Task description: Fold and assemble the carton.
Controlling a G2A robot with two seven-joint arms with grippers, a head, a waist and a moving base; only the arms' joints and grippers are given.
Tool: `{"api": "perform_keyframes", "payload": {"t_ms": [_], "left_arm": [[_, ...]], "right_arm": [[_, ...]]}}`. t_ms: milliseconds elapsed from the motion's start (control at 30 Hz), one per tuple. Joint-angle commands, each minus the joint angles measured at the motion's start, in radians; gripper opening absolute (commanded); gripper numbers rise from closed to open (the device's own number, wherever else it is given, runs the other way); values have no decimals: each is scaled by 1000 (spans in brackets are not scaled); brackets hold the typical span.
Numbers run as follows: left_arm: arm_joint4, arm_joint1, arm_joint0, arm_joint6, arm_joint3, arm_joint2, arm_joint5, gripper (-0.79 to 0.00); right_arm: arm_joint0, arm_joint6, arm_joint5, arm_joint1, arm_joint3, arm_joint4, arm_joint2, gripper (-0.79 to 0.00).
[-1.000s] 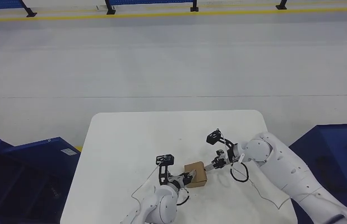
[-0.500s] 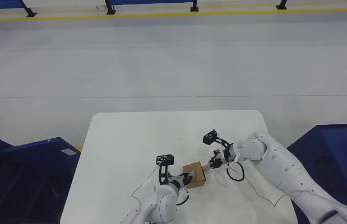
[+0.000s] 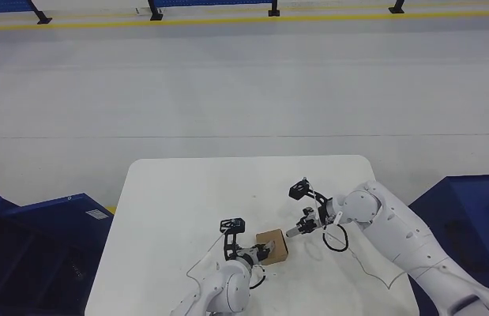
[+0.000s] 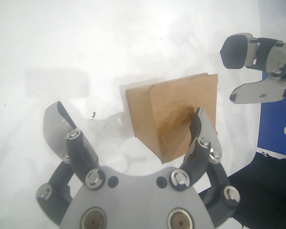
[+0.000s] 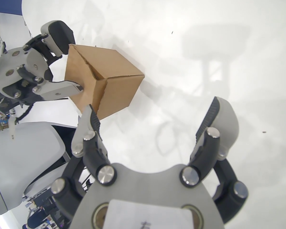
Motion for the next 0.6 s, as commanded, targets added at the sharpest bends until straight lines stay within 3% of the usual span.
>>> {"api": "perform_keyframes", "payload": {"t_ms": [0, 167, 333, 467, 567], "left_arm": [[7, -1, -1, -5, 3, 2, 6, 0], [9, -2, 8, 4, -23, -1, 4, 0], [13, 7, 57, 27, -115, -29, -25, 0], [9, 19, 107, 74, -216, -52, -123, 0], [9, 19, 107, 74, -216, -52, -123, 0]], "right_arm": [[-6, 5, 3, 4, -14, 1, 8, 0], [-23, 6, 9, 8, -38, -3, 17, 0], [-35, 2, 11, 11, -41, 15, 30, 0], [-35, 2, 11, 11, -41, 15, 30, 0], [-35, 2, 11, 11, -41, 15, 30, 0]]}}
